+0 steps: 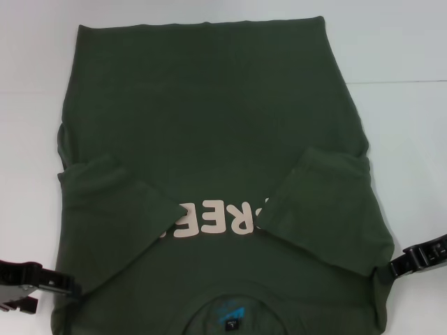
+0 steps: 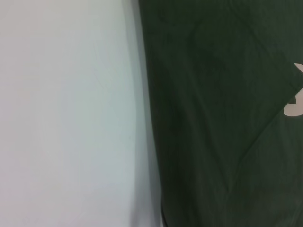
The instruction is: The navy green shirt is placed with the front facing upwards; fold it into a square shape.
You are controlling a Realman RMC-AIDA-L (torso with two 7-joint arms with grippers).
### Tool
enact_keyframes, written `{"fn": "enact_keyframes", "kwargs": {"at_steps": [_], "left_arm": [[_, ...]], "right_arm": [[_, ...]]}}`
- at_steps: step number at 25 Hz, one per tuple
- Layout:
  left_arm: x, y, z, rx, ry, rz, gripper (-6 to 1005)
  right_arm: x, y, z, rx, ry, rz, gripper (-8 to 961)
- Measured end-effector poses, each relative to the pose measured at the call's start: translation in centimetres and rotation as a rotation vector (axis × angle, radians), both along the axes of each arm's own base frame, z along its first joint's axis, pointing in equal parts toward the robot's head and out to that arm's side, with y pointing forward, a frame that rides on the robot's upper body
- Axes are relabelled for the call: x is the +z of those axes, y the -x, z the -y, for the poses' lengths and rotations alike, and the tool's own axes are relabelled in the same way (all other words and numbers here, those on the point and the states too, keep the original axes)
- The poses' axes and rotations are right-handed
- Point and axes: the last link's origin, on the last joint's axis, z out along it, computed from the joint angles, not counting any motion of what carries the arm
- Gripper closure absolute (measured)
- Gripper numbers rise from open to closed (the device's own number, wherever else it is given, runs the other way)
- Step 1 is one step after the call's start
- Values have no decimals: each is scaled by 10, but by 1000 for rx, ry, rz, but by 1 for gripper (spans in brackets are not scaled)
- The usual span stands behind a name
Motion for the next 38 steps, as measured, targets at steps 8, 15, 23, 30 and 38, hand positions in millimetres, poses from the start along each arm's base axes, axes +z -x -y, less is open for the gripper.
{"fn": "enact_keyframes", "kwargs": {"at_steps": [8,15,23,30,38], "left_arm": [[-3,0,-1,-2,19,-10,167],[-6,1,0,2,34,-30,184],[-11,5,0,7,37,-30,205],[-13,3,-1,-35,50,-46,222],[-15,2,-2,-48,51,-58,560]], "right_arm": [[0,1,0,1,-1,-17,910],[-1,3,0,4,1,-18,909],[-1,3,-1,6,0,-20,909],[0,3,-1,5,-1,-19,910],[0,2,0,3,0,-20,910]]}}
